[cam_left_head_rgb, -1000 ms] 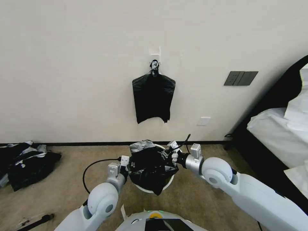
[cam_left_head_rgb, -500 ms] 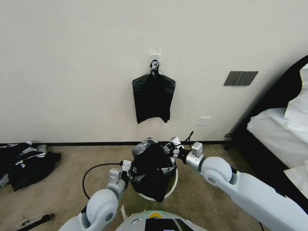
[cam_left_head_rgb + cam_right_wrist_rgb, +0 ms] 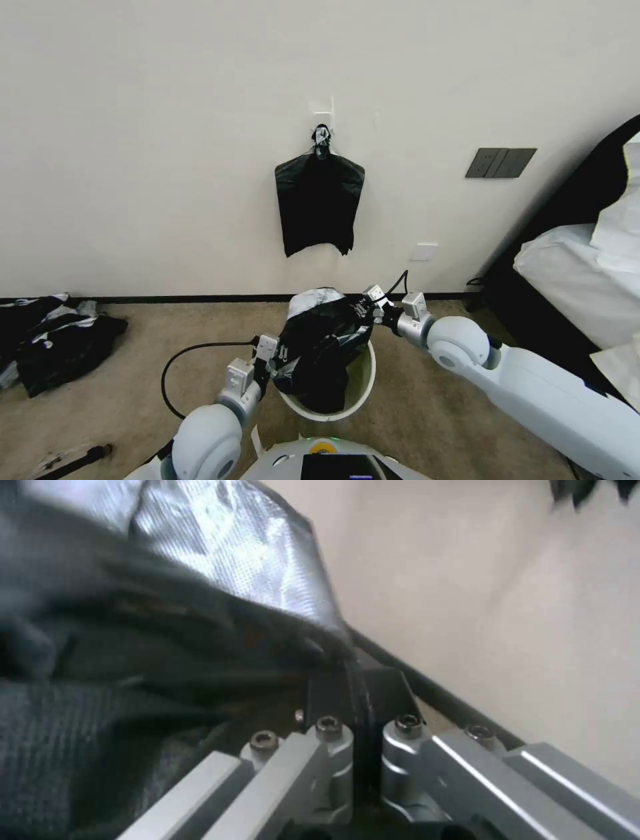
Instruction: Place a trash bag onto the trash bin.
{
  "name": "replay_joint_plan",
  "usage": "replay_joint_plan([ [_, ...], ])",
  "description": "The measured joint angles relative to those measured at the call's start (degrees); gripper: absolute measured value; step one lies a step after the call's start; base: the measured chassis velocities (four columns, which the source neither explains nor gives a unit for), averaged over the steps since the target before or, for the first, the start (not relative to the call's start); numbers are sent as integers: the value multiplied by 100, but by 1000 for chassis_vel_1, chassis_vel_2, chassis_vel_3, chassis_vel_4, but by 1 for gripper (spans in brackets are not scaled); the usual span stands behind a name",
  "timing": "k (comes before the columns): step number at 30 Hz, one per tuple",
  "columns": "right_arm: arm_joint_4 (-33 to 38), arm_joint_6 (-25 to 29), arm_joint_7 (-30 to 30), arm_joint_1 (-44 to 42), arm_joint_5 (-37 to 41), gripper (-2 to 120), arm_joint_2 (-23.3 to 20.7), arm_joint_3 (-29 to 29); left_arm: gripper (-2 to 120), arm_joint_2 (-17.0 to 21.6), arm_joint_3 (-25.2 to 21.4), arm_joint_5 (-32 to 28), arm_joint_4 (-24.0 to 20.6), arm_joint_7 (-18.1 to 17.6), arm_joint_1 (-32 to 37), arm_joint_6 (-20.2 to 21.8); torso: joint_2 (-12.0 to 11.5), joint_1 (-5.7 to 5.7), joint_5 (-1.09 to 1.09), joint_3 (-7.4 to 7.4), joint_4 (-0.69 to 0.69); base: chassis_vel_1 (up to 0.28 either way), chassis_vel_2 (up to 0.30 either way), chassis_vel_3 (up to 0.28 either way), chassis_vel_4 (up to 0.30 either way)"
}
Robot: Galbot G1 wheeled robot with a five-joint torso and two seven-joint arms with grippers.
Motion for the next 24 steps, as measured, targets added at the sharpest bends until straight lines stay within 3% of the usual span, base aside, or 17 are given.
replay_joint_plan([
  [12,-119,-143,-489,-250,106,0,-460,59,0,-62,-55,392,-9,251,104,-471,0,0,0,0,0,0,0,0,0],
  [24,-454,48,-660,-341,-64,0,-264,47,0,-205,-50,438,93,359,122,-614,0,0,0,0,0,0,0,0,0],
])
